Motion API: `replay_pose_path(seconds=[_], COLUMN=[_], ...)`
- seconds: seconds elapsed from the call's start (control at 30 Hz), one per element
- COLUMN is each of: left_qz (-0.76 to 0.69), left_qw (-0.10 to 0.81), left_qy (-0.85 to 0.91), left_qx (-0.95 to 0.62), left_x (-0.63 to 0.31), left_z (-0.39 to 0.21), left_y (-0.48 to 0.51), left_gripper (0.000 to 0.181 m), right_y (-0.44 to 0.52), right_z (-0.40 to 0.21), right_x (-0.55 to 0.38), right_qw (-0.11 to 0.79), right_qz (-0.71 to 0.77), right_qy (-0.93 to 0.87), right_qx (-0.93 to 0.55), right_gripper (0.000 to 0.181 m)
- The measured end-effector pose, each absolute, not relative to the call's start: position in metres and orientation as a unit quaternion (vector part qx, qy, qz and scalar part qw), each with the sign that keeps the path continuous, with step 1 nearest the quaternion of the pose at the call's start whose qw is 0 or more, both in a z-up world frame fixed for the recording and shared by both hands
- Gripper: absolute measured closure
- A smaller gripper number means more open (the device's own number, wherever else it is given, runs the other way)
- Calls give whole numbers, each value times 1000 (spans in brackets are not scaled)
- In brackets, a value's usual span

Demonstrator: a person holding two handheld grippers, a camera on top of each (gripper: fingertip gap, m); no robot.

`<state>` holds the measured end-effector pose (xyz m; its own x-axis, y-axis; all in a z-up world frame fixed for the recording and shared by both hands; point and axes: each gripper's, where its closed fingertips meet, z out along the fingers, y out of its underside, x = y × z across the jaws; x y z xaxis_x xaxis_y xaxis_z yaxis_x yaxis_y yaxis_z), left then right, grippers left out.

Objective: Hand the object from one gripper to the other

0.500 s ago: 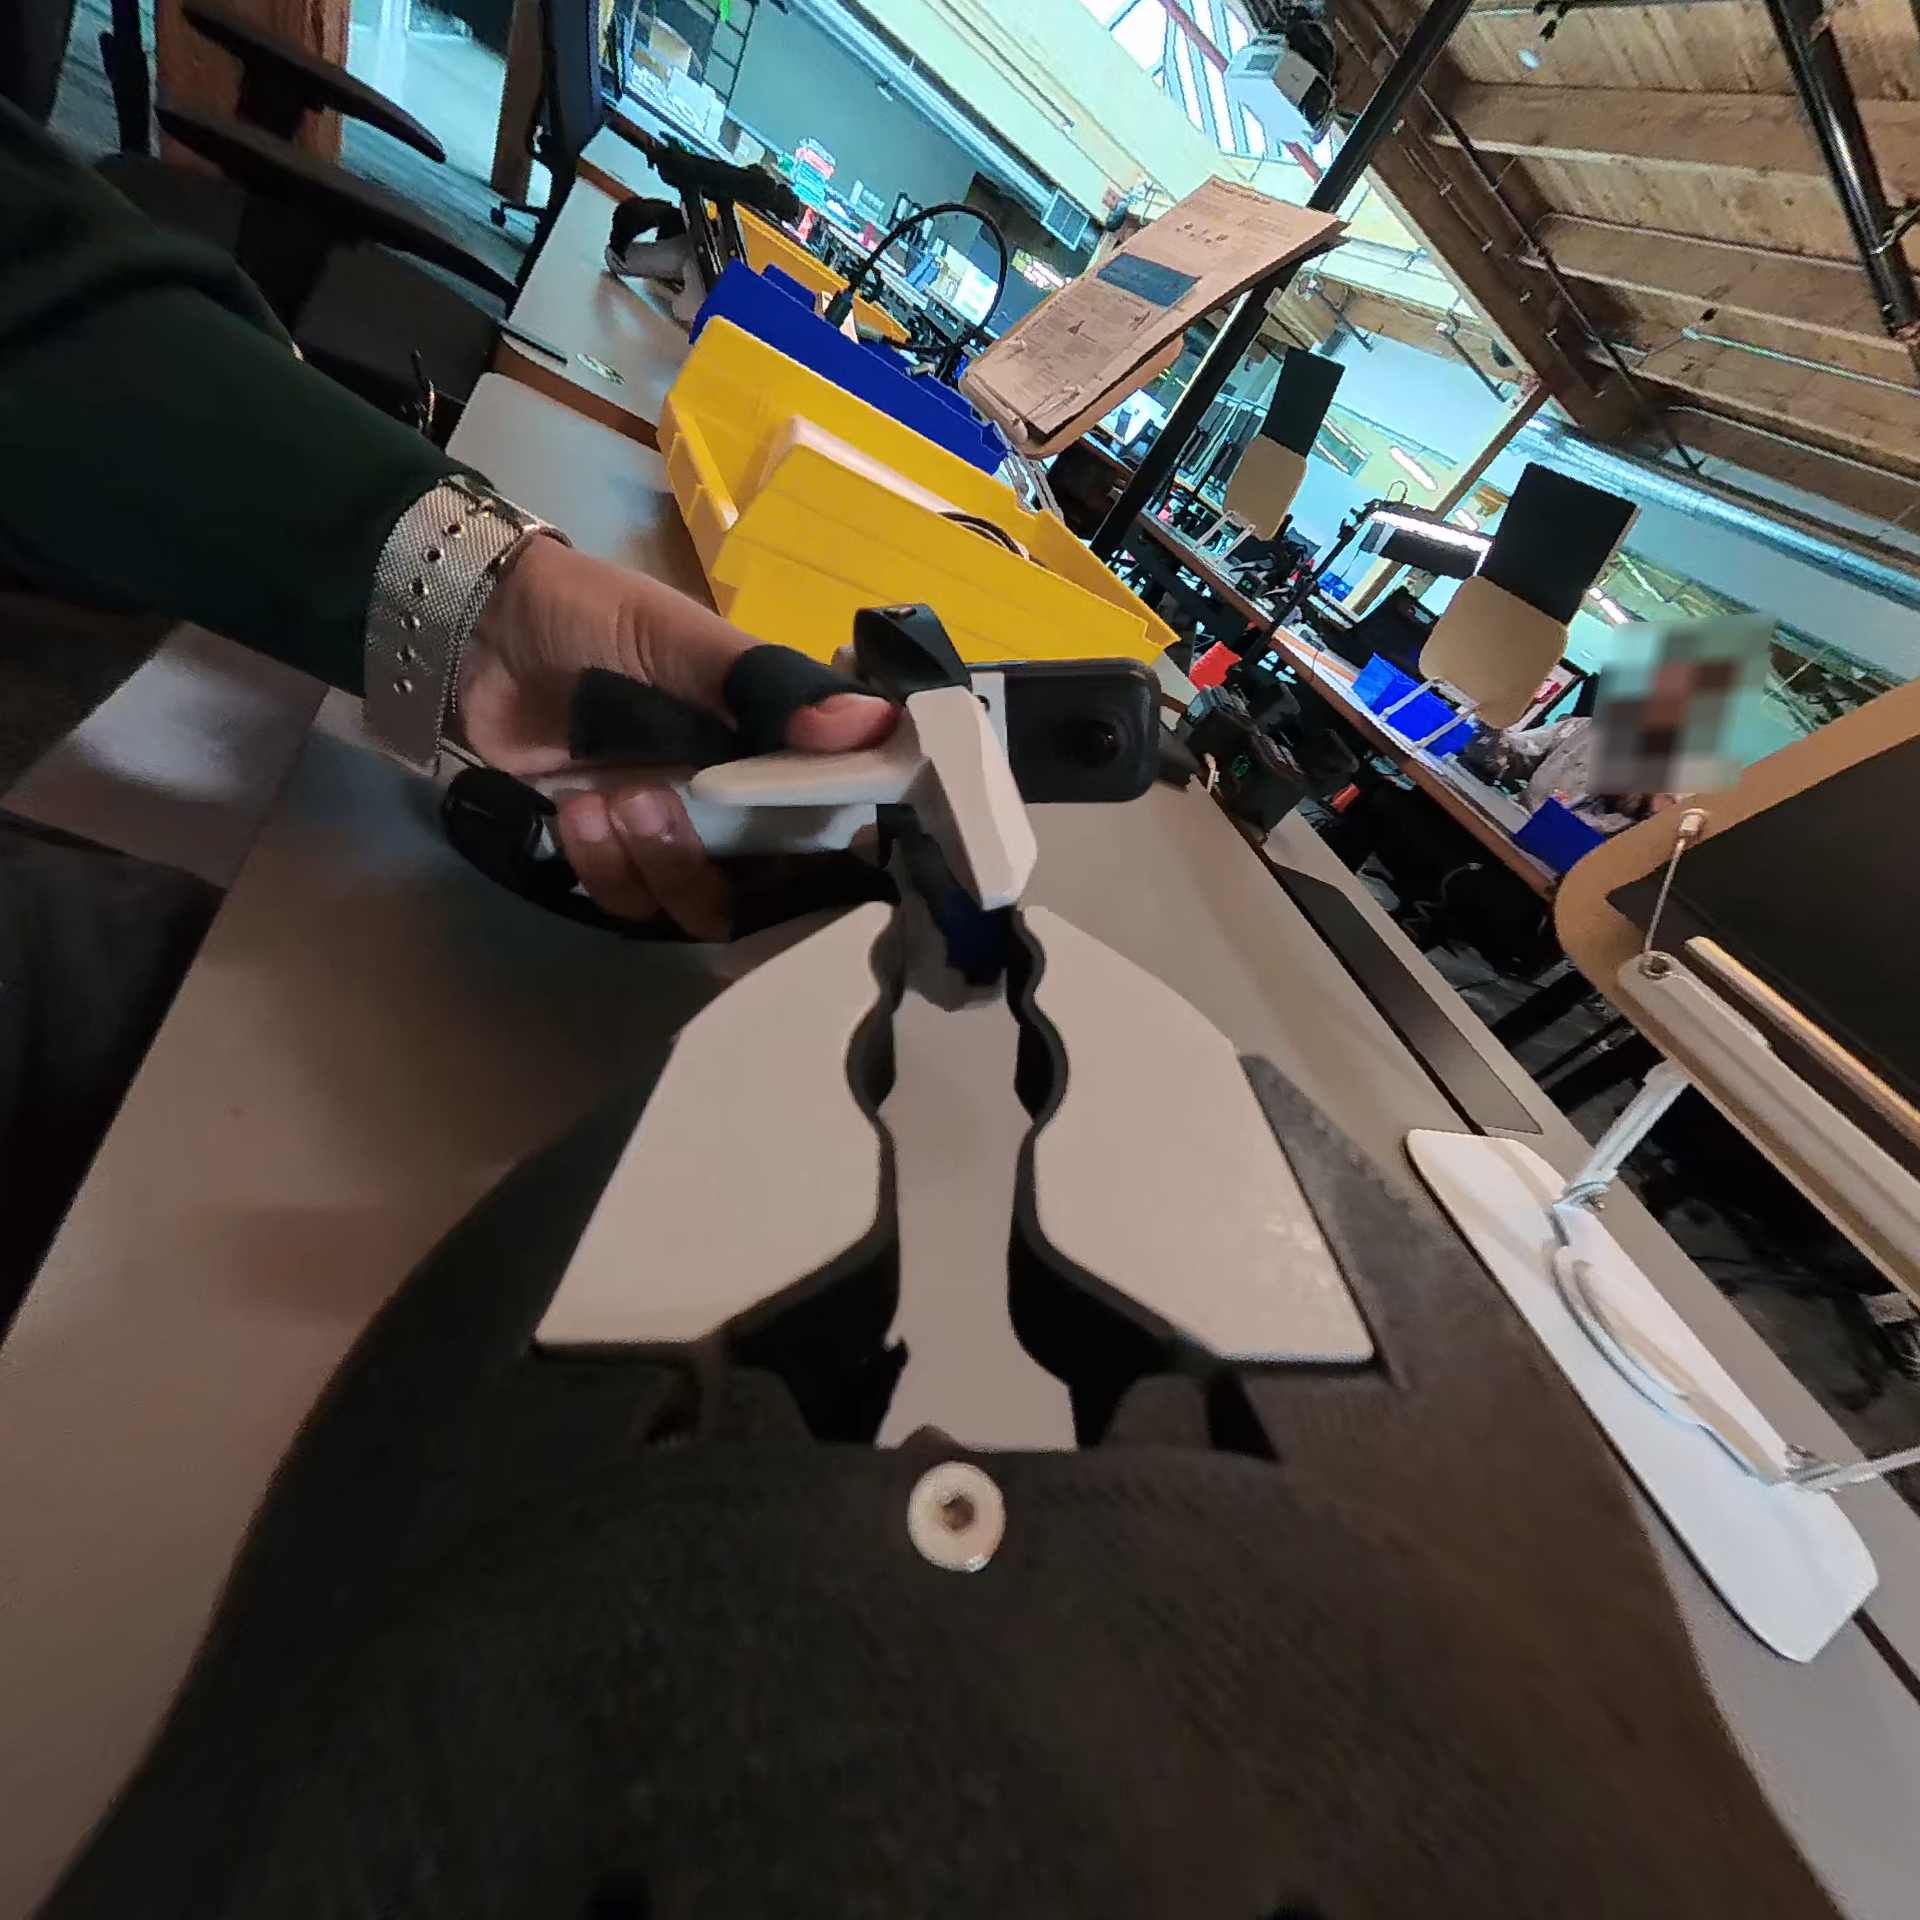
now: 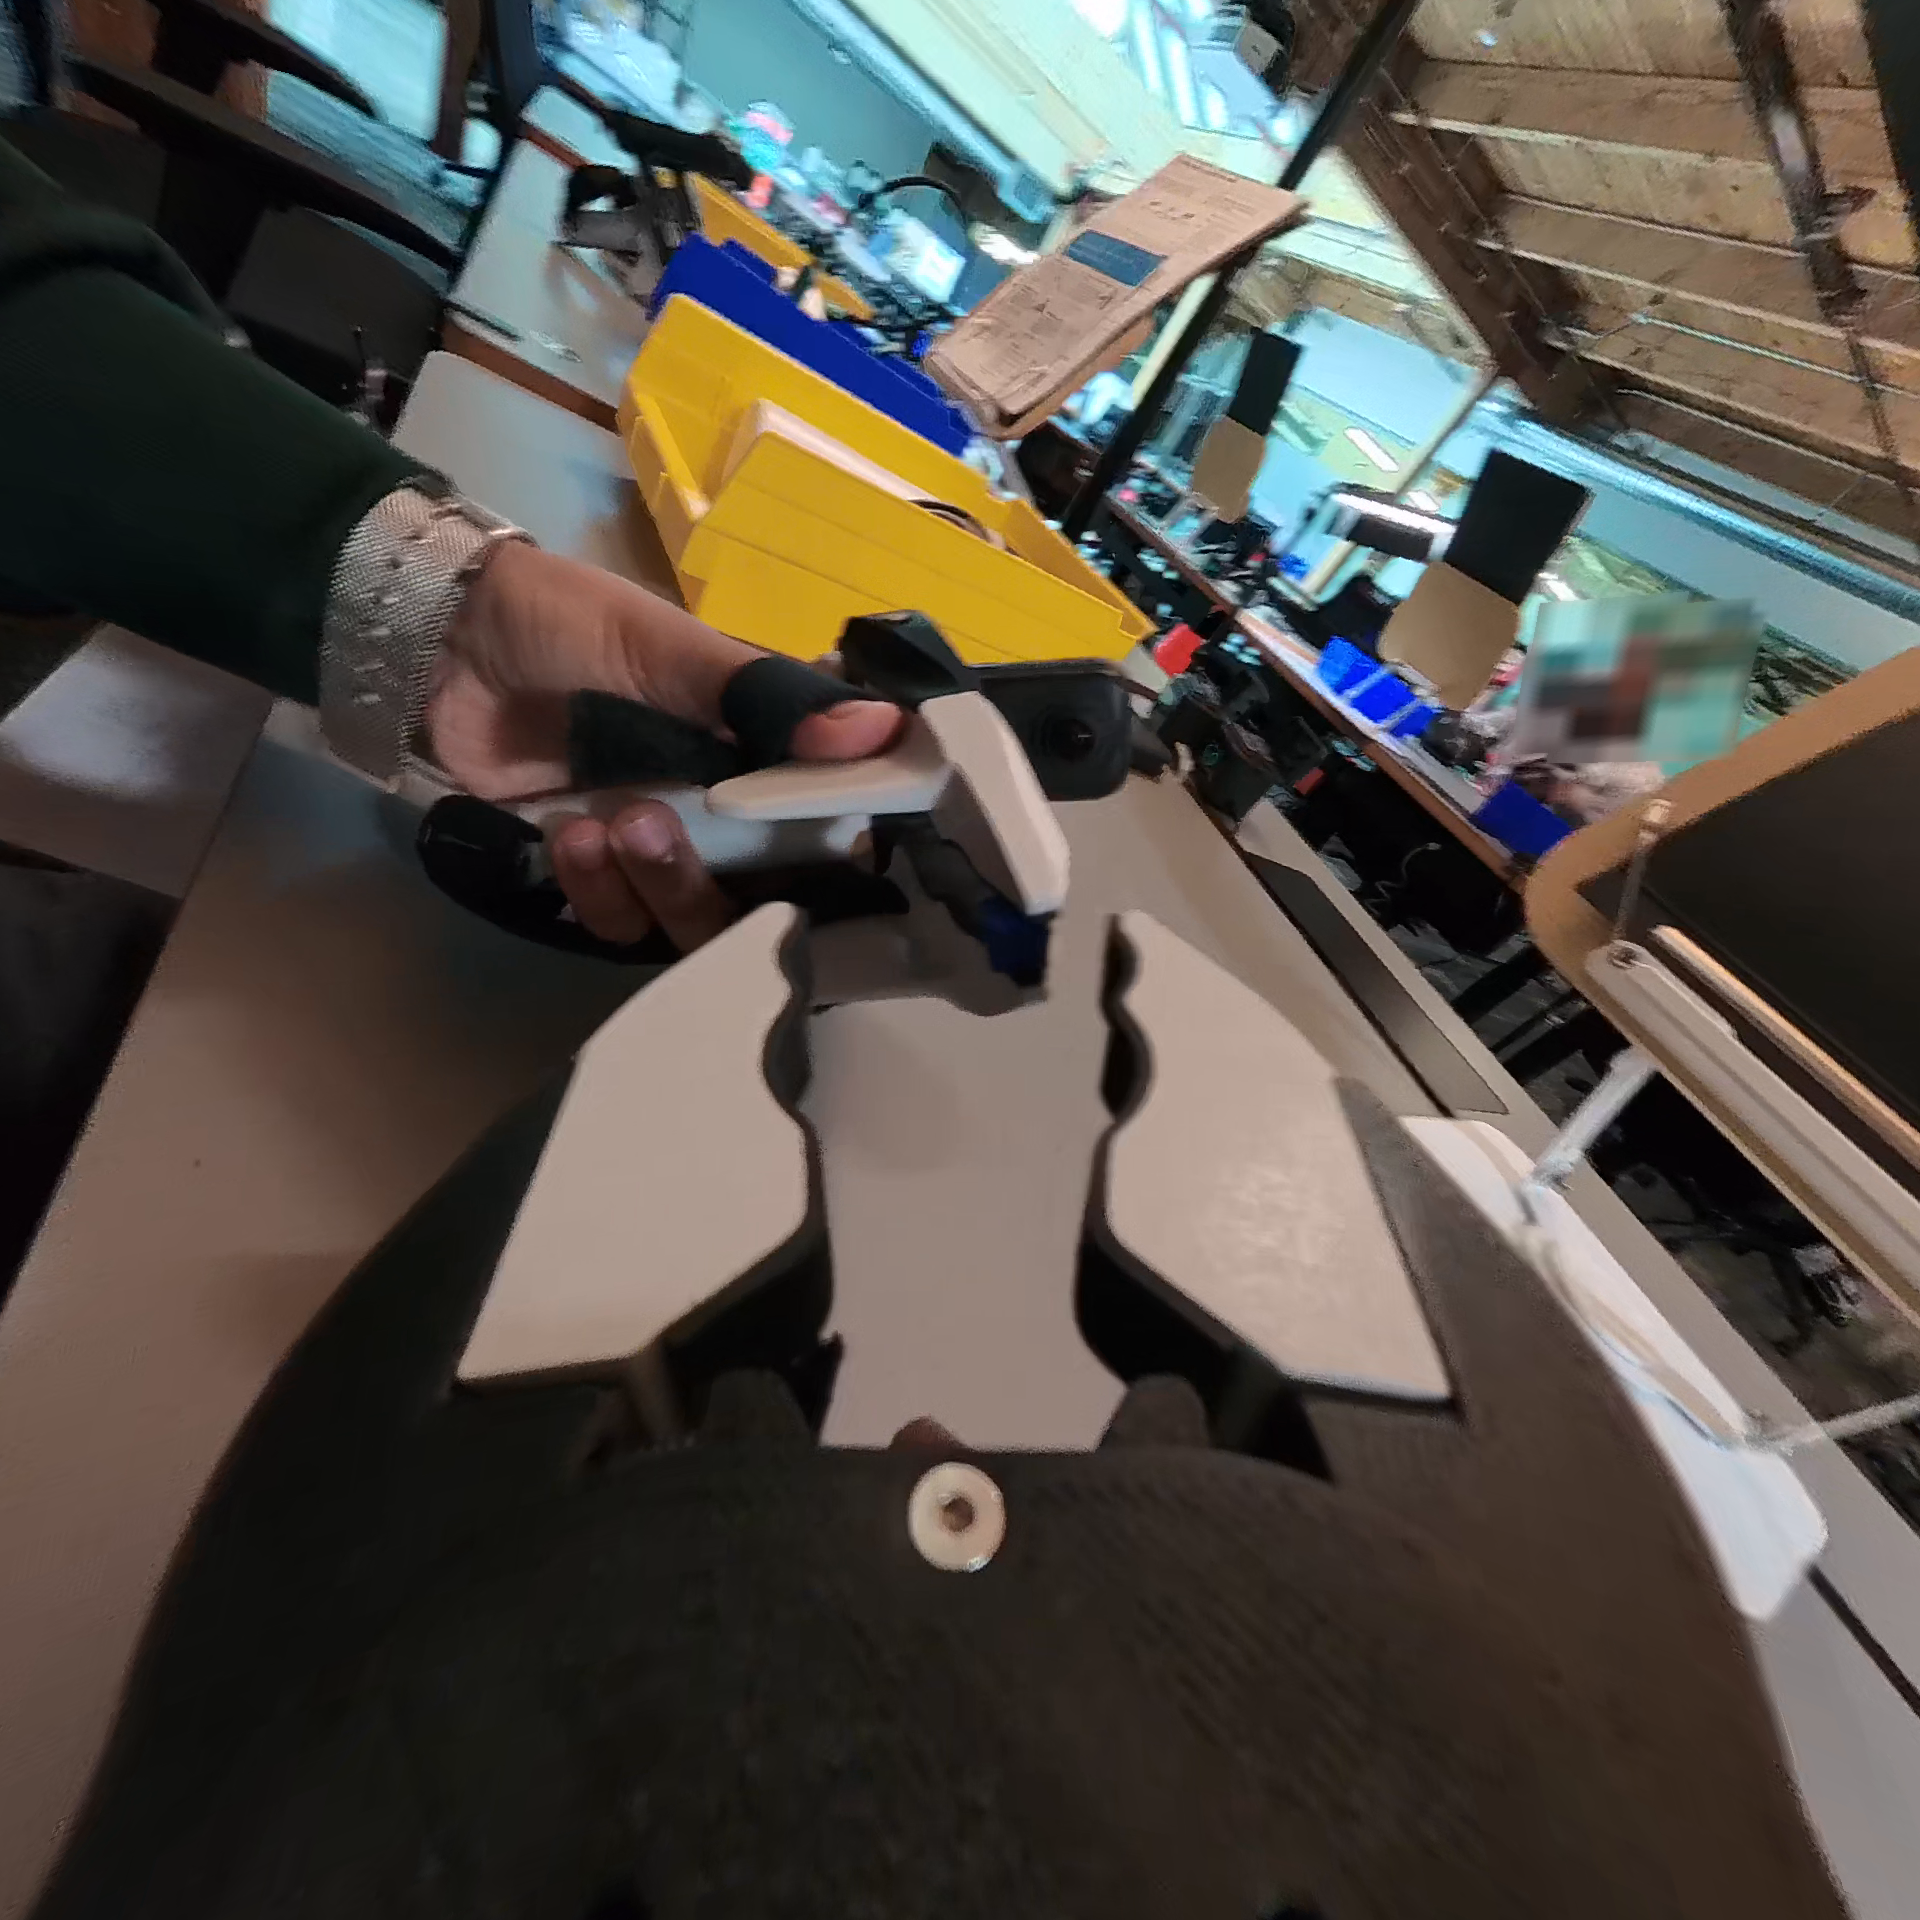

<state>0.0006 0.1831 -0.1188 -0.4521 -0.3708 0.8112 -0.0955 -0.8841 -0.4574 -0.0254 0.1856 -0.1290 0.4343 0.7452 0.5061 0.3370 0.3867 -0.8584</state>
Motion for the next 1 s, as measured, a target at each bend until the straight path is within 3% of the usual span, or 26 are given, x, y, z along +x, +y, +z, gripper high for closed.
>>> replay_pose_path(seconds=[0.03,0.2,0.37,0.53,0.7,1.0], left_qz=[-820,-824,-791,-739,-670,-660], left_qw=[81,115,230,340,410,429], left_qy=[226,225,275,336,410,407], left_qx=[-520,-508,-496,-475,-463,-463], left_x=[1,-4,-8,-9,-5,-6], left_z=[-120,-114,-107,-100,-102,-100], left_y=[183,189,194,193,185,188], left_gripper=[170,170,170,171,170,170], right_y=[189,196,199,196,192,195], right_z=[-127,-119,-111,-109,-105,-108], right_x=[-23,-10,-2,2,-4,-2], right_qw=[665,668,652,606,432,399], right_qz=[149,195,286,401,655,687], right_qy=[-498,-454,-394,-346,-190,-152], right_qx=[-537,-557,-582,-593,-590,-587], right_gripper=[119,125,137,163,150,158])
